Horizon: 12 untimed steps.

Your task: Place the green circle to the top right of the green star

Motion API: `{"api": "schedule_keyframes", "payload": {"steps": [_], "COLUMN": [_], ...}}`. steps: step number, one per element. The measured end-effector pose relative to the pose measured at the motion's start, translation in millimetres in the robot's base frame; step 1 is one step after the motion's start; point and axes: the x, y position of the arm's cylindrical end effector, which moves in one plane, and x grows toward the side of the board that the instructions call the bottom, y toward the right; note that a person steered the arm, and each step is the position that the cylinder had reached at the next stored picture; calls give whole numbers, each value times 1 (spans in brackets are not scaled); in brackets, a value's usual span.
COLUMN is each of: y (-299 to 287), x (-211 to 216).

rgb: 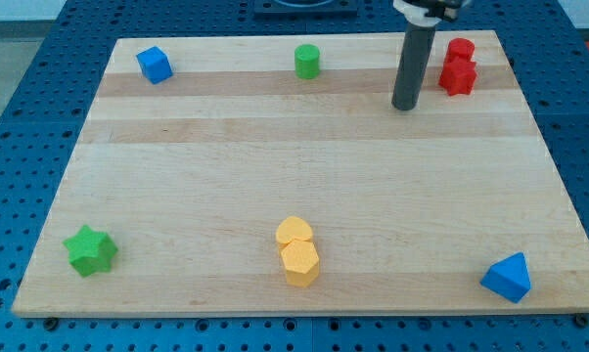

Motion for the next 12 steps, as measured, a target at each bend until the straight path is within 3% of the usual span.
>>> {"api": "schedule_keyframes", "payload": {"steps": [1,2,4,6,9,10,11,12], "y": [-3,-22,-90,-137,-219,-219,-207,-165], "x": [-58,-89,-124,-66,75,73,29,27]}}
